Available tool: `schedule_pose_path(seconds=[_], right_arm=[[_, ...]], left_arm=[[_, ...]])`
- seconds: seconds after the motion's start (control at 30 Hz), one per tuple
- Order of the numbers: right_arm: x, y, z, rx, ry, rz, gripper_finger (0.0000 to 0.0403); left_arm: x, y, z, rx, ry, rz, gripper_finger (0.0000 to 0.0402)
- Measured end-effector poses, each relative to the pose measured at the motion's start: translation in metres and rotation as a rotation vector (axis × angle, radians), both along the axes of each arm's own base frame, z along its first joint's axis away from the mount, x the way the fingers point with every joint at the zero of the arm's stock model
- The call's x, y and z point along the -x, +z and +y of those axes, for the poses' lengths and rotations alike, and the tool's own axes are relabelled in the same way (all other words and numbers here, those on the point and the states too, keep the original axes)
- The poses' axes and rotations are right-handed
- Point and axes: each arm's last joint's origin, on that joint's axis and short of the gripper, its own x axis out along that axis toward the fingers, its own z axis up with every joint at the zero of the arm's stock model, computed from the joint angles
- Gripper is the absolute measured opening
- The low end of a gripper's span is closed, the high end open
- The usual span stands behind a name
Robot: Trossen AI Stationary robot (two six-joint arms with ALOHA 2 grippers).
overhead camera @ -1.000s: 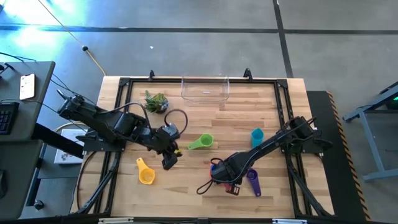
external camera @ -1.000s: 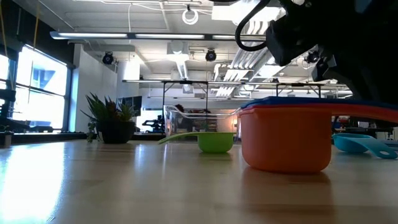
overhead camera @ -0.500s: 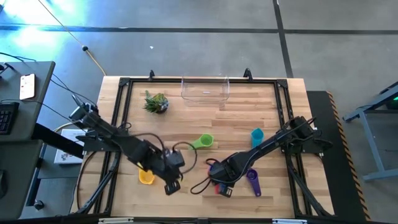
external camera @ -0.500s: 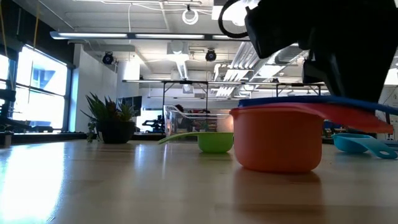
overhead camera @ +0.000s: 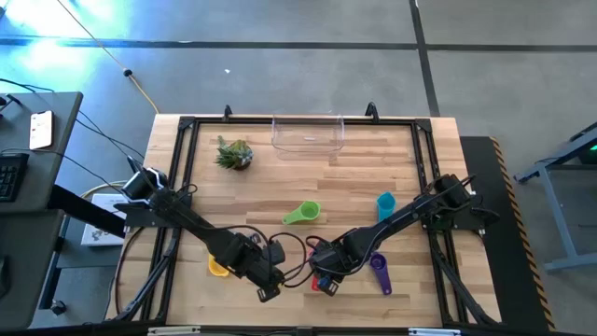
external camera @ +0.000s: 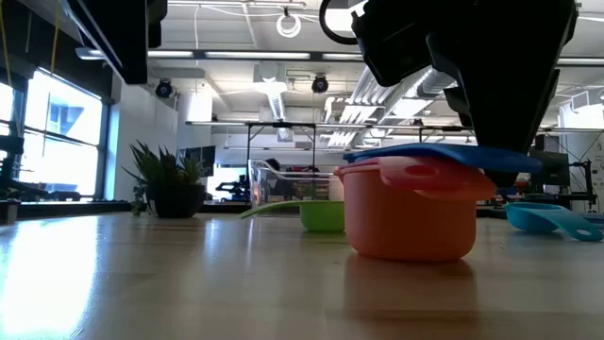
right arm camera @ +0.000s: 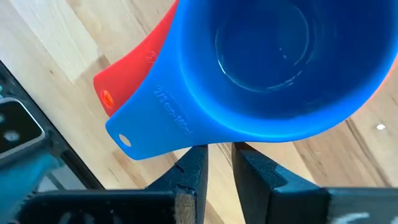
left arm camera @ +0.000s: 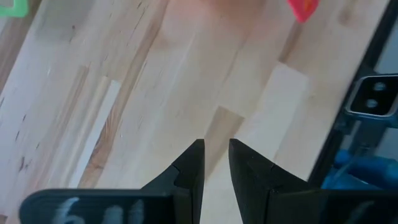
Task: Nest measuring cups in basket
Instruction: Stack the blue measuring cup into the red measuring cup
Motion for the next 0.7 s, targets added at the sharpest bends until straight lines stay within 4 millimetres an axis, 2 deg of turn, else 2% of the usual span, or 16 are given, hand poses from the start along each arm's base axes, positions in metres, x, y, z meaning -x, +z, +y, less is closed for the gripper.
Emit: schedule_pose_path(seconds=[0.13,0.33,0.7], right_arm=[[-0.001,0.0,0.001,-0.014,-0.054,-0.002,0.0061],[-0.002,0.001,0.001,-0.02,-0.102,0.0,0.0061],[-0.003,0.001,0.001,-0.033,-0.13,0.004,0.0061]], left_arm=[[-0.005,-0.011,-0.003,-0.005,0.0,0.009,0.0062],[-0.006,-0.016,-0.009,0.004,-0.014,0.007,0.0062],[0.03,-0.019,-0.028,-0.091,-0.066,0.161,0.0062]])
